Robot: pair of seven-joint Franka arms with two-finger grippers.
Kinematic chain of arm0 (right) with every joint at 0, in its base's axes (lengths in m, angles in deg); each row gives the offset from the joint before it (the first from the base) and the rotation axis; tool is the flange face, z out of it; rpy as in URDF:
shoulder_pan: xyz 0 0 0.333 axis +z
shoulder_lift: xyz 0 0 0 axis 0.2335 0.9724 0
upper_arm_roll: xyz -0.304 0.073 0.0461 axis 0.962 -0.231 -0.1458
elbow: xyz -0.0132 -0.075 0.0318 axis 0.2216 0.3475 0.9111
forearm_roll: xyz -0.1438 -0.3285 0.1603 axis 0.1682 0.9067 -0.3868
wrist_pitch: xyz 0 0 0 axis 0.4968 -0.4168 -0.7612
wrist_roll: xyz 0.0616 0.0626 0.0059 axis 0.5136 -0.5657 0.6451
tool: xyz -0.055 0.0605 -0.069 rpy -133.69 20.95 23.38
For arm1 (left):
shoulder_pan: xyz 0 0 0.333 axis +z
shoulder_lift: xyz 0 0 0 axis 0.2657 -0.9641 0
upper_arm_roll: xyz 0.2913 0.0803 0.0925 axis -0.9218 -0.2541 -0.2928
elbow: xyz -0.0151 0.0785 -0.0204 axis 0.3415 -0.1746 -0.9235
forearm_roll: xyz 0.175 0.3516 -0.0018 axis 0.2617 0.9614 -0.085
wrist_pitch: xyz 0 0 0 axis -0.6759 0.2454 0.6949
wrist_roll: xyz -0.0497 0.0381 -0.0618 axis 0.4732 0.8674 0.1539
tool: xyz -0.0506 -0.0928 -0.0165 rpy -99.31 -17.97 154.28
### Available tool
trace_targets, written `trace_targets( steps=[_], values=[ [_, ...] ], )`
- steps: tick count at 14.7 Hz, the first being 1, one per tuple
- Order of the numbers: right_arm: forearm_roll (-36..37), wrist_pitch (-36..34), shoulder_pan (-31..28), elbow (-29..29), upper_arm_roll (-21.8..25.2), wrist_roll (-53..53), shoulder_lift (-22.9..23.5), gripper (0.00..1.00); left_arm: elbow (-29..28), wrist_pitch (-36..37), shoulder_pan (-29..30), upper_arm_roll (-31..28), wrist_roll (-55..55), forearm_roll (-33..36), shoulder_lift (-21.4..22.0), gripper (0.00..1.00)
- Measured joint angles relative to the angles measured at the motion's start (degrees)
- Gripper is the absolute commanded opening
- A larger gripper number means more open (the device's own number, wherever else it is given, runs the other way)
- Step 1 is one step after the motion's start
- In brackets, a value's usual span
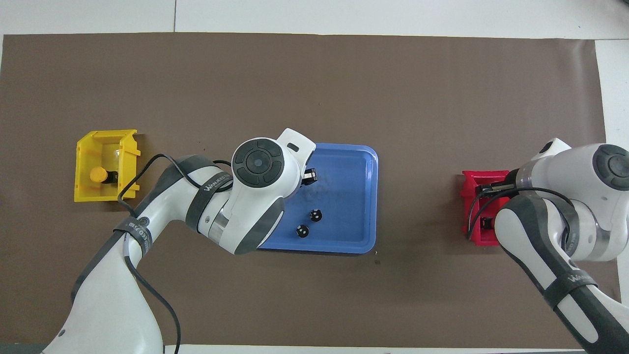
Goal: Sort red and yellow buttons by color
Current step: 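Lower the yellow button into the yellow bin and open the left gripper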
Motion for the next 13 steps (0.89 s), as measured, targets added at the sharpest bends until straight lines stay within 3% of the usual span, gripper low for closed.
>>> trace_targets(
  steps=[3,7,10,12,13],
  values=[
    [-0.04,-0.51,0.04,-0.34,-0.12,0.0,-0.3,0.72,3.45,3.55,-0.17,-0.71,0.36,0.01,-0.26,0.01],
    [0.05,-5.06,0.02,-2.95,-0.11,0.0,-0.42,0.75,14.96,19.75,2.77,-5.53,-1.96,2.71,0.52,0.01],
    [0.09,-10.62,0.01,-6.66,-0.09,0.0,-0.61,0.78,16.46,24.99,11.53,-7.77,-15.35,3.66,2.26,0.01],
    [0.12,-16.29,-0.05,-10.36,0.03,0.0,-0.84,0.96,16.32,25.09,19.82,-8.19,-26.39,3.67,2.33,0.01],
    [0.12,-19.31,-0.08,-12.66,0.12,0.0,-1.04,1.0,16.24,25.01,23.68,-8.25,-31.58,3.65,2.26,0.01]
  ],
)
